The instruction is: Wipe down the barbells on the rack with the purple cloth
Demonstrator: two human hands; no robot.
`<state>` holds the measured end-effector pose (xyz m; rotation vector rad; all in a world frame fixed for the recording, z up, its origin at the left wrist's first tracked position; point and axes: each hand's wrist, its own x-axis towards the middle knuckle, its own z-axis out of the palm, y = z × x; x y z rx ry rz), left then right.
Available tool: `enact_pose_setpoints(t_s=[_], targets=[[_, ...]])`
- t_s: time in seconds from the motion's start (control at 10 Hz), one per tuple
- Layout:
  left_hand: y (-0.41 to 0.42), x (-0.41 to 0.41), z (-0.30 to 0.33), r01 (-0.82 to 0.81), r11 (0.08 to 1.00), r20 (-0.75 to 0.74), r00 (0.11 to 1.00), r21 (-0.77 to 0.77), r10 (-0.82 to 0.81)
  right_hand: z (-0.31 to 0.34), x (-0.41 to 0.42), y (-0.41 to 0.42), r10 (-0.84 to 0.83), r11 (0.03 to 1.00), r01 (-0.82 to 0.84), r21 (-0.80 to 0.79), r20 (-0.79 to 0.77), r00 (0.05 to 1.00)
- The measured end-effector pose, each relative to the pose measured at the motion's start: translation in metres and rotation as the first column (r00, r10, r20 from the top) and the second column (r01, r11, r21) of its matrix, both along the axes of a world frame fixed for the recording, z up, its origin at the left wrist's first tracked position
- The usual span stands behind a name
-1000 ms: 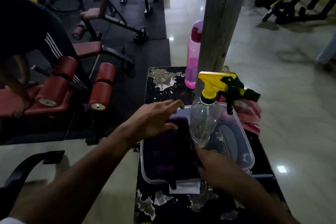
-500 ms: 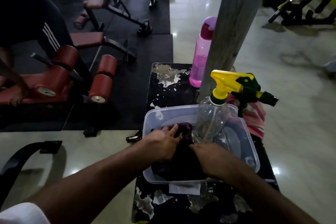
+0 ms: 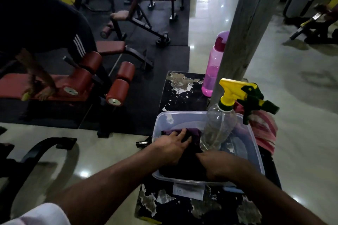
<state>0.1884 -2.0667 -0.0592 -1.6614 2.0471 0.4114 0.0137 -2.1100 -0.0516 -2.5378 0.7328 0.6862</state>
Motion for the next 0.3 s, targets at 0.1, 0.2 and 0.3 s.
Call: enact_pose_setpoints(t_s=[0.1,0.2,0.3], targets=[[0.022,0.006,0.039,-0.109,0.959,-0.151,0.986,-0.260,0.071,0.033,-0.005,0.012,-0.050,0.998,0.039,0.046,0.254,0.966],[0.053,0.016,0.068,-0.312,0.852,-0.323,0.929,-0.421,0.180,0.055,-0.004,0.022,-0.090,0.996,0.071,0.060,0.418,0.904],[0.116,0.032,0.080,-0.674,0.607,-0.620,0.702,-0.422,0.349,0.068,0.001,0.038,-0.082,0.996,0.084,0.023,0.563,0.822]])
